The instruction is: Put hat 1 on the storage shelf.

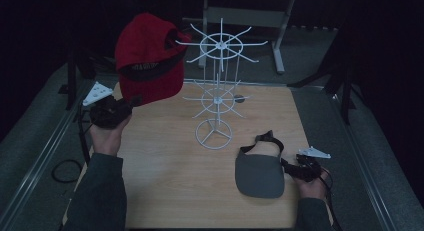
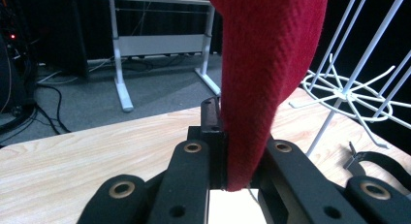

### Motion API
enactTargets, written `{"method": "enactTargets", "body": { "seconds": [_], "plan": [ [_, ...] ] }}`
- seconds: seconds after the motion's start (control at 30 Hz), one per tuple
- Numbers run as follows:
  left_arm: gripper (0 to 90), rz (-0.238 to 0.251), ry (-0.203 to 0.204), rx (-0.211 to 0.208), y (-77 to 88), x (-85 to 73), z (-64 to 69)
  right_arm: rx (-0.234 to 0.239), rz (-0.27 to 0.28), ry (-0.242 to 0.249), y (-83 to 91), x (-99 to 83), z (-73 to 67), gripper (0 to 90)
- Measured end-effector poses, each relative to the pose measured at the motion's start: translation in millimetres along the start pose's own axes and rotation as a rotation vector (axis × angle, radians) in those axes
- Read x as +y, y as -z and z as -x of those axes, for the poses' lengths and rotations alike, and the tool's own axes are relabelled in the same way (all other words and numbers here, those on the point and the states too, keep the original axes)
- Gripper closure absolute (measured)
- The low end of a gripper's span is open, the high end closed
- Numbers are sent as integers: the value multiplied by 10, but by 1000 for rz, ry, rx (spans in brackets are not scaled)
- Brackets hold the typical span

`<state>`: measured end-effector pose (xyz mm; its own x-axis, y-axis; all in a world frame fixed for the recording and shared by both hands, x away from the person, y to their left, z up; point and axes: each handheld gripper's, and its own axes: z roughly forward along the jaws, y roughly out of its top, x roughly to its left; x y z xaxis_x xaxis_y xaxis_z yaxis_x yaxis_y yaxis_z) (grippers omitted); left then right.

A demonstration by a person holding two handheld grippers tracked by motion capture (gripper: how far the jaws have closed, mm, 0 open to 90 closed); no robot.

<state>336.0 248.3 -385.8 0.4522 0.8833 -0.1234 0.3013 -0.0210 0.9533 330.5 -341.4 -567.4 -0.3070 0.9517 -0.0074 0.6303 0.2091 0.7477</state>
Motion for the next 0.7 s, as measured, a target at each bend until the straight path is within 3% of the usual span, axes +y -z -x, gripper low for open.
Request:
{"method": "enactTargets", "body": {
  "seconds": [0.7],
  "plan": [
    [858, 41, 29, 1, 76, 46, -17, 0, 0, -1, -1, 0, 0, 307]
  ]
}}
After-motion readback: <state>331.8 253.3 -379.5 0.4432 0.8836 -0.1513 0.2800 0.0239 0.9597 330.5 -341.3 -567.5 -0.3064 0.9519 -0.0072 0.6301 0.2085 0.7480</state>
